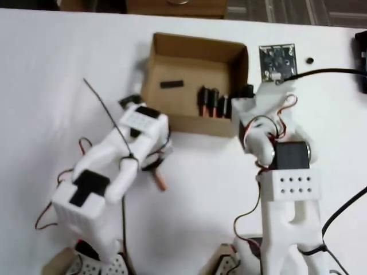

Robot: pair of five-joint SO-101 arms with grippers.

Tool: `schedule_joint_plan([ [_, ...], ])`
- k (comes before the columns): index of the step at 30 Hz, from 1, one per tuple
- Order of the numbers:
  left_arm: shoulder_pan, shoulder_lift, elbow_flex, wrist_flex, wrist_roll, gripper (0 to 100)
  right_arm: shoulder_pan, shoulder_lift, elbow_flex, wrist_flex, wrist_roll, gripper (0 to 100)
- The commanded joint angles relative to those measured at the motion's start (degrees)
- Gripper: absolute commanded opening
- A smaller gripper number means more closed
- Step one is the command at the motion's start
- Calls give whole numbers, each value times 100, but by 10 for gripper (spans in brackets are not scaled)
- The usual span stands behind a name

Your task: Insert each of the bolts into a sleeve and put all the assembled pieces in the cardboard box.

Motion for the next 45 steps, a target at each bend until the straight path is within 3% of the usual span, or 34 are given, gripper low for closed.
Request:
schedule_joint_plan([
  [1, -18, -176, -787, 923, -44, 23, 48, -171, -44, -84, 35, 20],
  [9, 9, -1187, -4004, 2382, -1169, 23, 13, -207, -44, -84, 35, 20],
  [15, 18, -1380, -5279, 3103, -1644, 23, 31, -233, -79, 48, 35, 20],
  [21, 158, -1934, -5895, 3042, -2374, 23, 4, -919, -70, 453, 35, 20],
  [33, 703, -3103, -5982, 3007, -2426, 23, -22, -2431, -35, 2000, 18, 20],
  [39, 1029, -3121, -6009, 2998, -2699, 23, -1095, -2888, -26, 2870, -132, 20],
  [45, 1196, -3138, -5974, 3051, -2699, 24, -2132, -3099, 290, 2949, -1248, 20],
])
